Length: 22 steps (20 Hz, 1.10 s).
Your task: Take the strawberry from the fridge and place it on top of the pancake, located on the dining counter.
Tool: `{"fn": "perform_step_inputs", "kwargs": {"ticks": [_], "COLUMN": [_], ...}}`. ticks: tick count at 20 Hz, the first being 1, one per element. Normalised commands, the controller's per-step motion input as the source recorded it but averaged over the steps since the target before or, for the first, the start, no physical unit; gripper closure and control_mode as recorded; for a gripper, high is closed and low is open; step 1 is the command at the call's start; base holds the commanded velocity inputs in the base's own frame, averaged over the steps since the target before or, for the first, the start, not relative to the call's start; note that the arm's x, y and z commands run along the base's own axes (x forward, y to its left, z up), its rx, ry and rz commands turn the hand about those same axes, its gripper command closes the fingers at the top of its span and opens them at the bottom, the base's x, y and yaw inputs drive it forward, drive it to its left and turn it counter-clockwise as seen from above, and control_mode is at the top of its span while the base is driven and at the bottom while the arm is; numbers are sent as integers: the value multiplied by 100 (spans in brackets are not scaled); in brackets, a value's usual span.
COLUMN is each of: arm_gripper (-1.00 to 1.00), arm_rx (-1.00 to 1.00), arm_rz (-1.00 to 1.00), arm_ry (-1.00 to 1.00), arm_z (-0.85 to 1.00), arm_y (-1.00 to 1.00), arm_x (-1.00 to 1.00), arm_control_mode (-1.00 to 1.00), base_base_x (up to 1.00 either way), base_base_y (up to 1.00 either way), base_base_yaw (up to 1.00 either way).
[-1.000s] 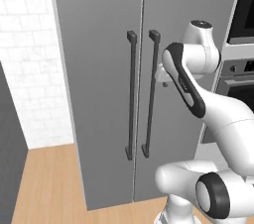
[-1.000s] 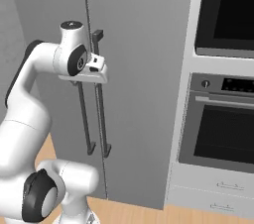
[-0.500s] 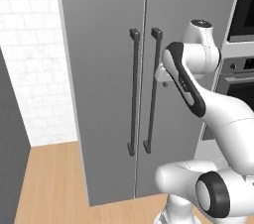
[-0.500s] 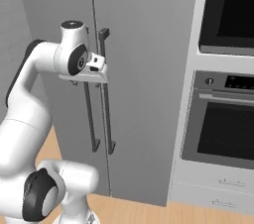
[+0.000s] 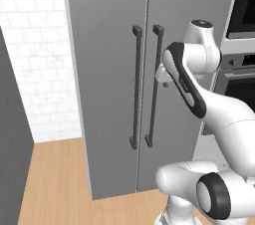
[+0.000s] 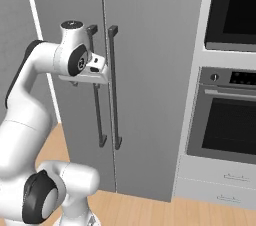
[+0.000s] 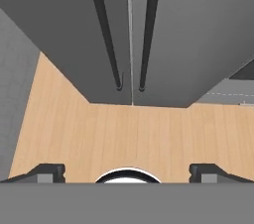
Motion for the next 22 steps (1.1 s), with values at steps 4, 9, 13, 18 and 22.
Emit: {"fn": "perform_step_inputs", "kwargs": {"ticks": [4,9,13,18,22], "arm_gripper": [-100,-100,-100,-100,-100], "arm_rx": [0,0,-4,-1,0], "arm_rz": [0,0,-2,0,-2], "arm_ry": [0,-12,-3,0,0], "arm_z": [-11,-21,-3,-7,-17], "arm_y": [-40,-55,25,38,13], "arm_x": [36,95,100,95,62], "arm_control_mode": [-100,-100,-100,-100,-100], "base_base_x": [0,0,0,0,0], "base_base_y": [0,0,0,0,0], "base_base_yaw": [0,0,0,0,0]}}
